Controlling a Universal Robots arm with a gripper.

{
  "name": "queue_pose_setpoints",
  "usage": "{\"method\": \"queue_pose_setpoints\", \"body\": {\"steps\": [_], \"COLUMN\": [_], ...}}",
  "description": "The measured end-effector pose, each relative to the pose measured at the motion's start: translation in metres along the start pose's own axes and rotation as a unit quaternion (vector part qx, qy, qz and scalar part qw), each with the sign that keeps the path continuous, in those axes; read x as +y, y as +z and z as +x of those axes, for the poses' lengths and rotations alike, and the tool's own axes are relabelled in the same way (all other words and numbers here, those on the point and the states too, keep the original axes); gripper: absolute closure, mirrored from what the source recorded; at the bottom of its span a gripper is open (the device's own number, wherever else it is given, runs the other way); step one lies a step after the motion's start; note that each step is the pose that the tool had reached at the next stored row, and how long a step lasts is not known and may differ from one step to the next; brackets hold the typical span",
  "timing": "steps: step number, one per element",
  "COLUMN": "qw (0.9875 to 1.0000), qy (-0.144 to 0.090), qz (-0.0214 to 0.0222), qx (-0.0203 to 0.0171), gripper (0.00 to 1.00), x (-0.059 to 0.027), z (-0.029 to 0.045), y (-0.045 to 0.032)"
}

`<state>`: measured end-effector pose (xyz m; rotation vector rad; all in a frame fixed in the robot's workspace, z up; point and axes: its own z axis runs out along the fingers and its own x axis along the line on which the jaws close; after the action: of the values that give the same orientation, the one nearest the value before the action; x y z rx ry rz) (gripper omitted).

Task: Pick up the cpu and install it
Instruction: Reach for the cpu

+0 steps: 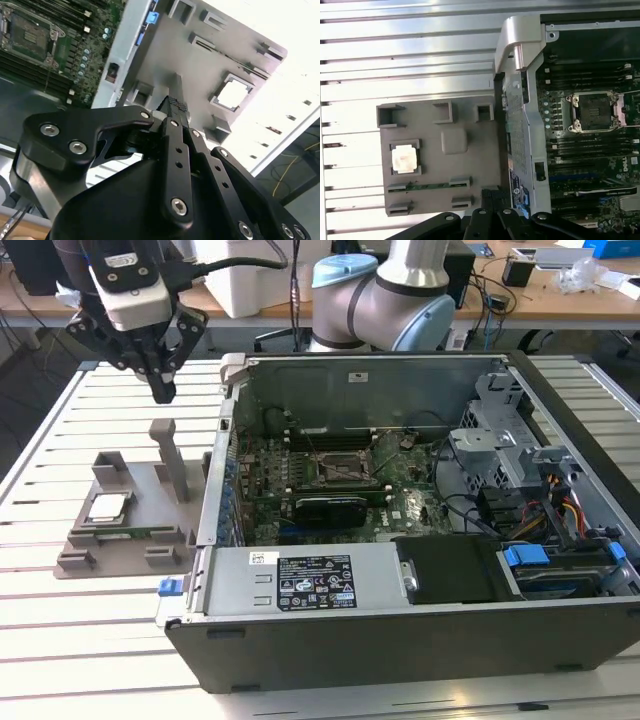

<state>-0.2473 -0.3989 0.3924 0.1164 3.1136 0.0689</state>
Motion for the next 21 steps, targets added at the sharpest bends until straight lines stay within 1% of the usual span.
{"method": "queue_pose_setpoints", "body": {"steps": [1, 3, 5, 6, 7, 8, 10, 11, 13, 14, 15, 16, 18, 20, 21], "qw": [1.0, 1.0, 1.0, 1.0, 1.0, 1.0, 1.0, 1.0, 1.0, 1.0, 1.0, 1.0, 1.0, 1.0, 1.0], "qy": [0.0, 0.0, 0.0, 0.0, 0.0, 0.0, 0.0, 0.0, 0.0, 0.0, 0.0, 0.0, 0.0, 0.0, 0.0], "qz": [0.0, 0.0, 0.0, 0.0, 0.0, 0.0, 0.0, 0.0, 0.0, 0.0, 0.0, 0.0, 0.0, 0.0, 0.0], "qx": [0.0, 0.0, 0.0, 0.0, 0.0, 0.0, 0.0, 0.0, 0.0, 0.0, 0.0, 0.0, 0.0, 0.0, 0.0], "gripper": [0.89, 0.89, 0.89, 0.89, 0.89, 0.89, 0.89, 0.89, 0.89, 0.89, 0.89, 0.89, 0.89, 0.89, 0.89], "x": [-0.0002, -0.001, -0.0017, -0.0023, -0.0026, -0.0029, -0.0038, -0.0047, -0.0058, -0.006, -0.0065, -0.0072, -0.0083, -0.0089, -0.0093], "z": [0.0032, 0.0154, 0.0247, 0.0345, 0.0398, 0.0437, 0.0565, 0.0679, 0.0821, 0.0861, 0.0916, 0.1006, 0.1153, 0.1221, 0.128], "y": [0.0, -0.0001, -0.0001, -0.0001, 0.0, 0.0001, 0.0002, 0.0004, 0.0006, 0.0007, 0.0008, 0.001, 0.0013, 0.0014, 0.0015]}}
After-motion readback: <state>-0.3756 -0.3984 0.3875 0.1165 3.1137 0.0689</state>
